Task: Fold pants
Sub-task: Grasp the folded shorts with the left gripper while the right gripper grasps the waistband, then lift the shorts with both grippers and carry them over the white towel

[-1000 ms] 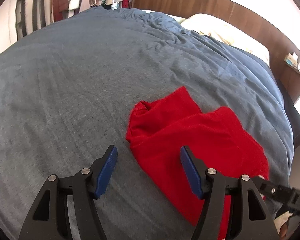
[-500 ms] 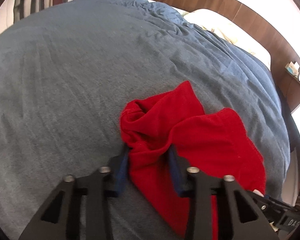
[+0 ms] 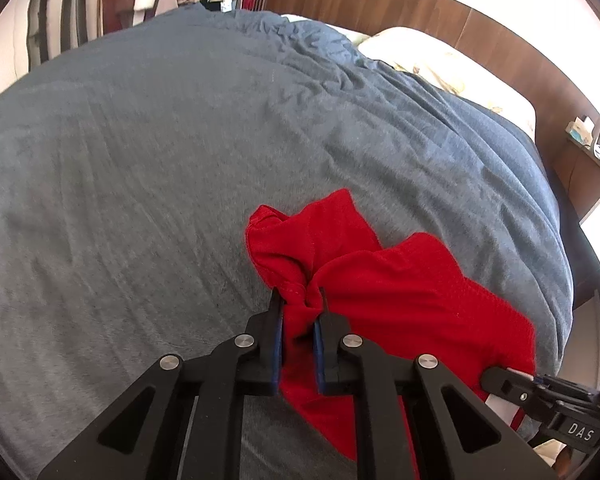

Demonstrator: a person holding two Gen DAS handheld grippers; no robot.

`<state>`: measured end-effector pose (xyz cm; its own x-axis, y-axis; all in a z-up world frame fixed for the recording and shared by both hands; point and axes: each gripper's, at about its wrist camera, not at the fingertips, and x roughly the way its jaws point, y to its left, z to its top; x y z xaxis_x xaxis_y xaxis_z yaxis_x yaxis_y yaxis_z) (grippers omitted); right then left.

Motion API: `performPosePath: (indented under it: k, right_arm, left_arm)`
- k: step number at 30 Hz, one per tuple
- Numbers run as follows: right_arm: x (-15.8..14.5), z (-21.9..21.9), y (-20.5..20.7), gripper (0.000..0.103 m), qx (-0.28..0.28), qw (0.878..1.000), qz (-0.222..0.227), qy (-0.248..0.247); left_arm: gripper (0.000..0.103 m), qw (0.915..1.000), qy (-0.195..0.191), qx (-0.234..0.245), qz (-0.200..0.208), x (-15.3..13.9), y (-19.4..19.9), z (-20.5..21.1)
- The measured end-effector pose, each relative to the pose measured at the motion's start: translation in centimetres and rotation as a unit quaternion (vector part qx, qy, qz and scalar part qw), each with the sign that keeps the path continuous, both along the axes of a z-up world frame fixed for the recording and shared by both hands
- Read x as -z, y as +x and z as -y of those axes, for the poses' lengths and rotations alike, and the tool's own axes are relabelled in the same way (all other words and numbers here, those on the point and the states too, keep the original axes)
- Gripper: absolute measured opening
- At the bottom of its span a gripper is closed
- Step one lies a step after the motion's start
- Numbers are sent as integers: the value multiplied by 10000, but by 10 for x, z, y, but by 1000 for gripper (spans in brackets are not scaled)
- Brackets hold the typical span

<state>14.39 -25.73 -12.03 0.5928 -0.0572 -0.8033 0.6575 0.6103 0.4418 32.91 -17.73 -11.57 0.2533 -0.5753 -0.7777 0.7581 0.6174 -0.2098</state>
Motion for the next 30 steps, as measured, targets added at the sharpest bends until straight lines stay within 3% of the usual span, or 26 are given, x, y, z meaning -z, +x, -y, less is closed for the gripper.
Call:
performPosePath:
  k: [14,30]
  right_arm:
    - [-28,-3,-4,16,-252,9985,262,-400]
    - [-66,-34,17,16,-771,9940,604,-491]
  left_arm:
    - [13,9991,-132,-72,404,-36,-13,-13]
    - [13,9949,-312,-531,796,-85,-10,-74]
